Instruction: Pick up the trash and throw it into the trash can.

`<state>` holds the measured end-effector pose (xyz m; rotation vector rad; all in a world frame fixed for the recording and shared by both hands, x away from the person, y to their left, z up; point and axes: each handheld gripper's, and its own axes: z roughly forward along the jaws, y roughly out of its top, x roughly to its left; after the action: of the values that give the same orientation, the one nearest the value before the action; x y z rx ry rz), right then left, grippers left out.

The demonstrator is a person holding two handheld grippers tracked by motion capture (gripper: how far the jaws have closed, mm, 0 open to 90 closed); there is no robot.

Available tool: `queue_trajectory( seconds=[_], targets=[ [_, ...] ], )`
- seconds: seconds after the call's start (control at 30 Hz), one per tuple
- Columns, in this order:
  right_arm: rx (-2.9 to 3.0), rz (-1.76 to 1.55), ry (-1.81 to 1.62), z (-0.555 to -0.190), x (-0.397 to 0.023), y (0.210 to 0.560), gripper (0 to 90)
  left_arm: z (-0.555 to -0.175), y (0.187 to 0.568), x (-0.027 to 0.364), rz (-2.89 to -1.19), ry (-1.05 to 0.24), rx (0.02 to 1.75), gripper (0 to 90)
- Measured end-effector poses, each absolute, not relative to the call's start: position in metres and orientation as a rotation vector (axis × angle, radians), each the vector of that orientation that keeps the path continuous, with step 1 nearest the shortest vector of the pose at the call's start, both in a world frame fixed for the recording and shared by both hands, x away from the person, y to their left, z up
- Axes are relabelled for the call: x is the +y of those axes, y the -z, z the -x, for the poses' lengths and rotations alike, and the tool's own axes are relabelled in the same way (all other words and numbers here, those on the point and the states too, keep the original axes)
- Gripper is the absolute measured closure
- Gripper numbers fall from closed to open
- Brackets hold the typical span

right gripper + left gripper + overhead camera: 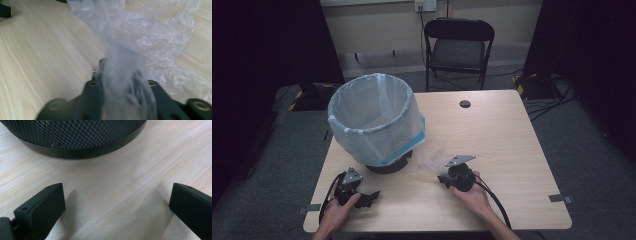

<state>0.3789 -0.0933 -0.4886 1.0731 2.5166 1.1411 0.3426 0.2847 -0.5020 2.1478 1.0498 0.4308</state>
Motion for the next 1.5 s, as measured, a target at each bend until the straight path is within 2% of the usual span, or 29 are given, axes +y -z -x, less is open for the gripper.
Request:
queue_trajectory(
  seconds=[0.03, 0.07, 0.17, 0.97, 1.5],
  targets=[
    [2.517, -1.073, -1.141, -0.379, -0.093, 0.489, 84.3, -0.343, 0.502, 0.285, -2.148, -0.431, 1.05, 0.0],
    [2.506, -1.069, -1.162, -0.379, -0.096, 0.487, 88.7, -0.343, 0.502, 0.285, -2.148, -0.431, 1.05, 0.0],
    [2.493, -1.07, -1.186, -0.378, -0.099, 0.483, 90.0, -0.343, 0.502, 0.285, -2.148, -0.431, 1.05, 0.0],
    [2.332, -1.057, -1.37, -0.37, -0.13, 0.433, 90.0, -0.343, 0.502, 0.285, -2.147, -0.431, 1.05, 0.0],
    [2.204, -1.01, -1.485, -0.373, -0.145, 0.387, 90.0, -0.343, 0.502, 0.285, -2.147, -0.431, 1.05, 0.0]
  ],
)
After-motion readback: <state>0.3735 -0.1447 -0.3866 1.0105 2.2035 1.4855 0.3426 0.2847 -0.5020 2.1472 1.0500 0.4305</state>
